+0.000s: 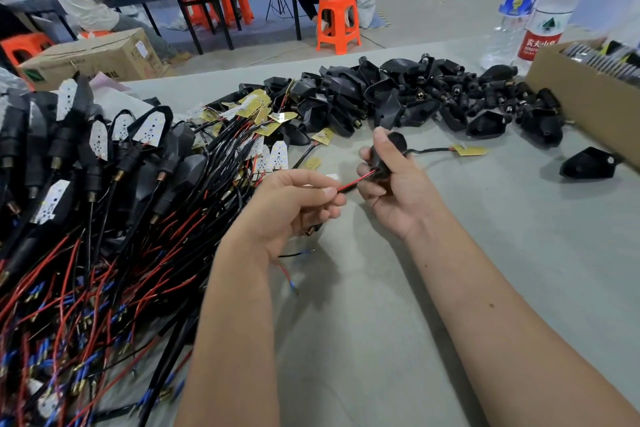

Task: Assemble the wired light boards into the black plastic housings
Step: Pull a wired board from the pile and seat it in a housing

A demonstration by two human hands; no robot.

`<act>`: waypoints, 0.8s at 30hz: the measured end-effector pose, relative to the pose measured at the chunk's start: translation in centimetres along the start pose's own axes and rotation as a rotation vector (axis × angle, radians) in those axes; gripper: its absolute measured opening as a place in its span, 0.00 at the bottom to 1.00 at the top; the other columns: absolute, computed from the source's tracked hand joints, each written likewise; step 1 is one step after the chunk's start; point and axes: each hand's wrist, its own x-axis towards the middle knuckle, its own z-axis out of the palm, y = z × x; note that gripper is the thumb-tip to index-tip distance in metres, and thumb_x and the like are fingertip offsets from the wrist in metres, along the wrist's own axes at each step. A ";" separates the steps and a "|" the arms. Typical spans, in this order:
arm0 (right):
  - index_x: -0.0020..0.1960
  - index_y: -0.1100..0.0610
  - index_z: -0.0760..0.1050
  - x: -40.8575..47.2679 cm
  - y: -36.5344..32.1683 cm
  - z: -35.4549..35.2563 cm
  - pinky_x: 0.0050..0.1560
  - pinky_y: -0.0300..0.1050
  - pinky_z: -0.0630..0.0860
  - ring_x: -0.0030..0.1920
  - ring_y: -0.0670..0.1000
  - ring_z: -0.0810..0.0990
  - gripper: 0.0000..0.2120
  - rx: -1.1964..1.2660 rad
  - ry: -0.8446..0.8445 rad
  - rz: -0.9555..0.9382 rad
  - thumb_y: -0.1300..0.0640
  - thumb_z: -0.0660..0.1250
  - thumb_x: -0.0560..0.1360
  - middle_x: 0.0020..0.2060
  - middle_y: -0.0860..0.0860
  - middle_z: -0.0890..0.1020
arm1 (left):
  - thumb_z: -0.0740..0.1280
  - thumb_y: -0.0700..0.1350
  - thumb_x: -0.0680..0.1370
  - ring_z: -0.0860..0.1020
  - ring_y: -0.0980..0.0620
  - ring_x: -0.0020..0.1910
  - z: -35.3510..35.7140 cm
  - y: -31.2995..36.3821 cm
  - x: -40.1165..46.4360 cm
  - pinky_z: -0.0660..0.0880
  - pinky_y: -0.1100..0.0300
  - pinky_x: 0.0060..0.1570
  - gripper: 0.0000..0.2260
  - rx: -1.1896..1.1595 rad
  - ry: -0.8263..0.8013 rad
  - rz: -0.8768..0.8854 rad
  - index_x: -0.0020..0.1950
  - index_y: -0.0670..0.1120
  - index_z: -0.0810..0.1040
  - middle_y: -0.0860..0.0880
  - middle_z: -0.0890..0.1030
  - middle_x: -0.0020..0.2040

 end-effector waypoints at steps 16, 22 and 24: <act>0.49 0.59 0.68 1.1 0.1 0.0 0.32 0.44 0.74 0.28 0.51 0.74 0.09 0.522 0.174 0.004 0.55 0.61 0.86 0.31 0.55 0.76 | 0.67 0.31 0.79 0.80 0.52 0.31 -1.2 0.3 -0.5 0.76 0.68 0.29 0.08 0.063 -0.062 -0.032 0.45 0.40 0.83 0.40 0.84 0.40; 0.53 0.58 0.69 1.3 0.1 -0.2 0.33 0.45 0.76 0.30 0.53 0.76 0.11 0.395 0.208 -0.036 0.51 0.65 0.84 0.37 0.56 0.76 | 0.66 0.31 0.79 0.80 0.53 0.30 -1.3 0.4 -0.6 0.76 0.67 0.28 0.06 0.050 -0.010 -0.040 0.47 0.38 0.83 0.41 0.84 0.38; 0.53 0.57 0.70 1.3 0.0 -0.3 0.34 0.45 0.75 0.31 0.52 0.75 0.14 0.307 0.183 -0.042 0.47 0.68 0.81 0.36 0.56 0.77 | 0.66 0.31 0.80 0.80 0.53 0.29 -1.4 0.4 -0.6 0.76 0.67 0.28 0.06 0.058 0.009 -0.037 0.48 0.37 0.82 0.41 0.84 0.38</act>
